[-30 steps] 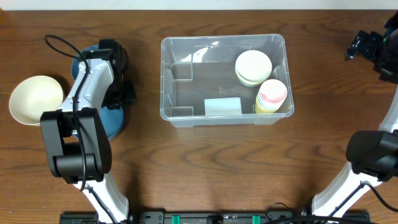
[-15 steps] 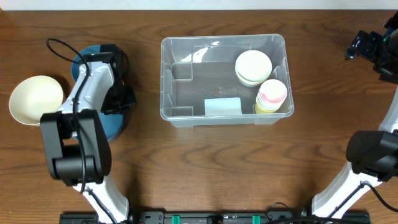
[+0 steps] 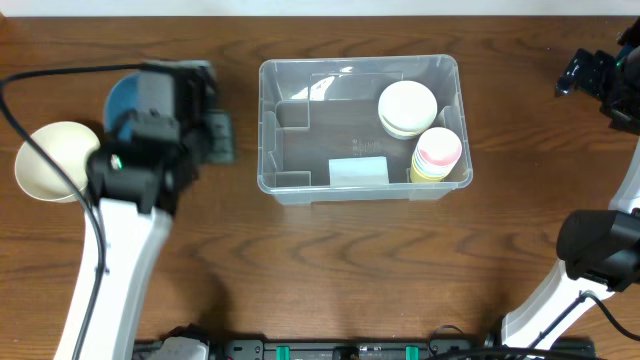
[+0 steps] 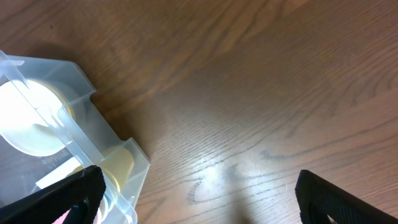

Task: Pack container
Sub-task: 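Carry the blue bowl into the bin with the left gripper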

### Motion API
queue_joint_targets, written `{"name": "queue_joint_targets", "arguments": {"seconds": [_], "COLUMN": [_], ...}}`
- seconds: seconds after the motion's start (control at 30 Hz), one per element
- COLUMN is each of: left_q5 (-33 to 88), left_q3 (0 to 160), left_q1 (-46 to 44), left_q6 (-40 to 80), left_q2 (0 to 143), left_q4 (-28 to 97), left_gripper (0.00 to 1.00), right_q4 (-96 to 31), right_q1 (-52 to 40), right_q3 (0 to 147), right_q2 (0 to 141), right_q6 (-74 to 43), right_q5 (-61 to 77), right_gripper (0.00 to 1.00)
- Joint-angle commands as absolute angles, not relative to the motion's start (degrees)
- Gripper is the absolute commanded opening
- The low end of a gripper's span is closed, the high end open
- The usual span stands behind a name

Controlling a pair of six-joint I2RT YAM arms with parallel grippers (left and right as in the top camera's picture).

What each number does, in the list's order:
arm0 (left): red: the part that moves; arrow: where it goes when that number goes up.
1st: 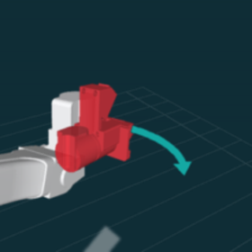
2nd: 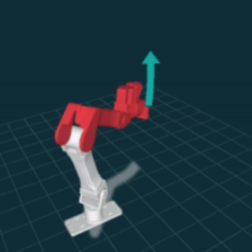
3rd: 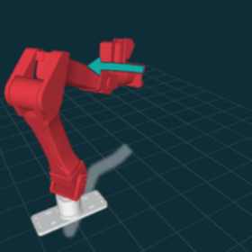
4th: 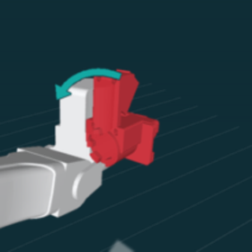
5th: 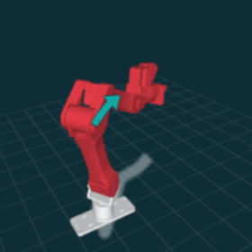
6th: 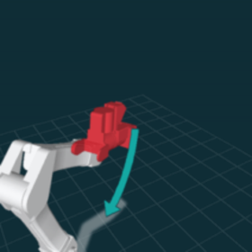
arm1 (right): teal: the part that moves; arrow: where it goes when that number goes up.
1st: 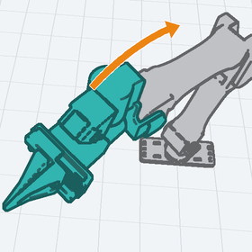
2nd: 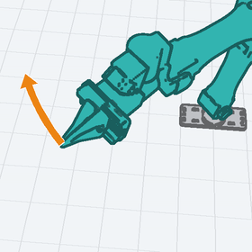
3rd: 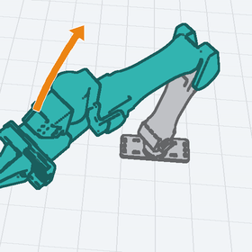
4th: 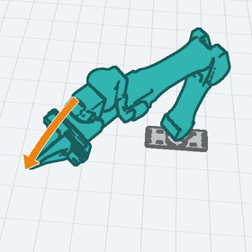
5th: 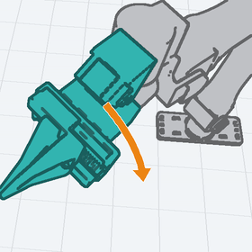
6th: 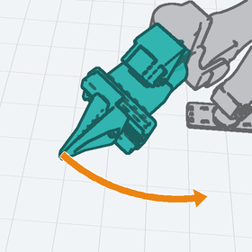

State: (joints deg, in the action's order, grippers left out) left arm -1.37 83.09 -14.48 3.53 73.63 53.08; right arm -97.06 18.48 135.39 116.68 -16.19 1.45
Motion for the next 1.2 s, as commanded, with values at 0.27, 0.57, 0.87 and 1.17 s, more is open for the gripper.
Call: {"name": "queue_joint_targets", "arguments": {"seconds": [0.27,0.57,0.87,1.17], "left_q5": [-0.91,-0.75,-0.64,-0.62], "left_q3": [83.77,83.77,83.77,83.77], "left_q1": [-35.05,-36.56,-37.10,-37.12], "left_q6": [-15.03,-16.12,-17.41,-17.50], "left_q2": [81.93,94.50,101.95,108.38], "left_q4": [43.09,41.21,35.64,35.46], "left_gripper": [0.05,0.06,0.06,0.06], "right_q4": [-97.14,-97.14,-97.14,-97.14], "right_q1": [18.59,18.59,18.59,18.59], "right_q3": [136.49,136.49,136.49,136.49], "right_q2": [115.18,115.18,115.18,115.18], "right_q6": [-17.10,-17.10,-17.10,-17.10], "right_q5": [0.86,0.86,0.86,0.86], "right_gripper": [0.99,0.99,0.99,0.99]}}
